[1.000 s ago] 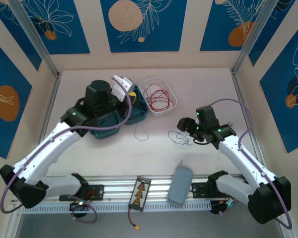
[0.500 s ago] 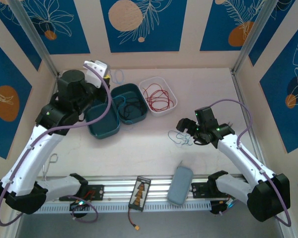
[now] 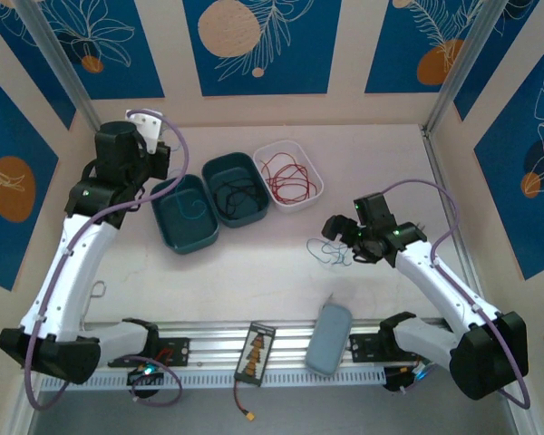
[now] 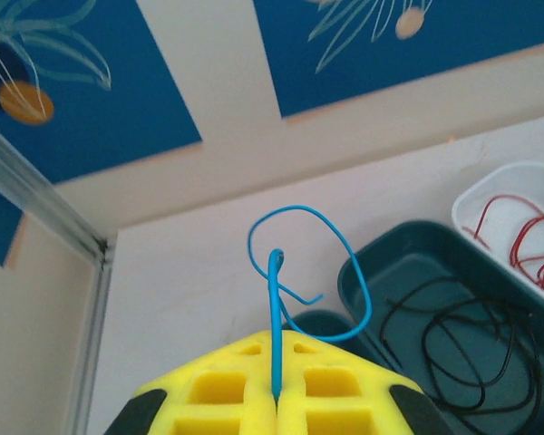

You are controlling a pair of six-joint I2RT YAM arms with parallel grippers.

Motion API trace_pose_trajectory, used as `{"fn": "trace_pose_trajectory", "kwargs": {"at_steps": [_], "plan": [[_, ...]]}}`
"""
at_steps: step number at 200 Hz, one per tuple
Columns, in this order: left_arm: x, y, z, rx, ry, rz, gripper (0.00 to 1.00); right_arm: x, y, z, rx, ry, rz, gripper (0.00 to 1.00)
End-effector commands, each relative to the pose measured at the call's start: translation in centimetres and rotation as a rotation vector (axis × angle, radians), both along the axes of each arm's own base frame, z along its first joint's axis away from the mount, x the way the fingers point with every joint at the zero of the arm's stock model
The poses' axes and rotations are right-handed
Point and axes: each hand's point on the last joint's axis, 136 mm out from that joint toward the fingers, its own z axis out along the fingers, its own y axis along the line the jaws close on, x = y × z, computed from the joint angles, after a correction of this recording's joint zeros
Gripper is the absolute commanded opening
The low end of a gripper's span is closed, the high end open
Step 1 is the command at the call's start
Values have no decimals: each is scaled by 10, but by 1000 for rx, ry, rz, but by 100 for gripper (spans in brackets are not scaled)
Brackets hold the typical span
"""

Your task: Untangle the cables

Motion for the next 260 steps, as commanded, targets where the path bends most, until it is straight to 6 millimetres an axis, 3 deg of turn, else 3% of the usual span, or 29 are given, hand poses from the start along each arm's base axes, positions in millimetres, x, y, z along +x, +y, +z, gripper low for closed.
{"fn": "trace_pose_trajectory", "kwargs": {"at_steps": [1, 50, 140, 260], "plan": [[6, 4, -20, -71, 49, 8, 0, 1, -1, 7, -9, 3, -17, 99], [9, 22, -64, -48, 162, 71, 0, 2, -1, 6, -14, 9, -26, 99], [-4, 6, -146, -117, 461, 37, 0, 4, 0, 0, -35, 44, -24, 99], [16, 0, -235, -176, 627, 49, 2, -1, -3, 2, -108, 66, 0, 99]]}}
